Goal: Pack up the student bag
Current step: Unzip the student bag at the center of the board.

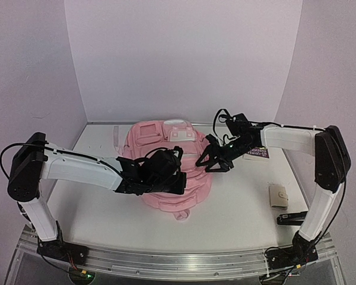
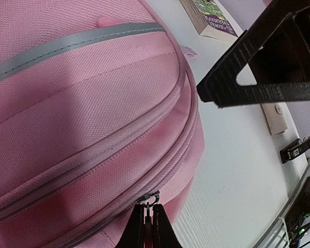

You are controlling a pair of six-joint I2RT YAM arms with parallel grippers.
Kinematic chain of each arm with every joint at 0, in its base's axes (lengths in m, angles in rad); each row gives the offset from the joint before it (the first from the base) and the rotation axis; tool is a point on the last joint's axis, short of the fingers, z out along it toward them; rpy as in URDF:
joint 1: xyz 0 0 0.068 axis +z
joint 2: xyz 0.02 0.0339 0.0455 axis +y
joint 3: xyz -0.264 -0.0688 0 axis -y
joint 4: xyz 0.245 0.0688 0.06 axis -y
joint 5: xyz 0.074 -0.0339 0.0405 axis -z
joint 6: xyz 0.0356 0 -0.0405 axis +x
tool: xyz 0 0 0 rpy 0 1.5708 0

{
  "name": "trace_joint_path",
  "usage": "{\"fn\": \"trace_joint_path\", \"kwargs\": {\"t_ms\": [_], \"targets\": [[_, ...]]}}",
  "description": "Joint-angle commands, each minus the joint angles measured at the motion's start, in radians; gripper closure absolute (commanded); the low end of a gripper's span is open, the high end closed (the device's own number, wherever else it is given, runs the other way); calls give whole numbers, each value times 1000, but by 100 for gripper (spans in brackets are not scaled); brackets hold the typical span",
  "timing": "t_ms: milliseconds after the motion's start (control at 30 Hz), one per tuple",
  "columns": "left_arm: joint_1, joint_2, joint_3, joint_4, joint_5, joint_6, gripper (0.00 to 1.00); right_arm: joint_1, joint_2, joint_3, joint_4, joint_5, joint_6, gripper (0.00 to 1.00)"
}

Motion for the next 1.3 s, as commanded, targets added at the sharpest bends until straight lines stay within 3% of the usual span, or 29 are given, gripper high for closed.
{"fn": "trace_joint_path", "kwargs": {"t_ms": [0, 167, 233, 400, 467, 800, 1000, 1267], "targets": [[7, 30, 103, 91, 34, 46, 100, 15, 27, 14, 11, 8, 20, 36], [7, 43, 119, 91, 42, 47, 100, 22, 64, 45, 15, 19, 67, 41], [5, 42, 120, 92, 47, 46, 100, 22, 67, 57, 14, 30, 72, 51], [6, 19, 93, 62, 44, 31, 100, 13, 66, 69, 12, 81, 82, 90], [6, -1, 68, 24, 23, 12, 100, -2, 61, 63, 7, 101, 81, 100], [7, -133, -54, -276, -129, -107, 100, -72, 44, 60, -78, 236, 4, 100], [26, -140, -24, -529, -315, -198, 100, -72, 52, 83, -144, 322, -60, 100], [147, -196, -56, -541, -398, -163, 100, -72, 45, 99, -206, 402, -133, 100]]}}
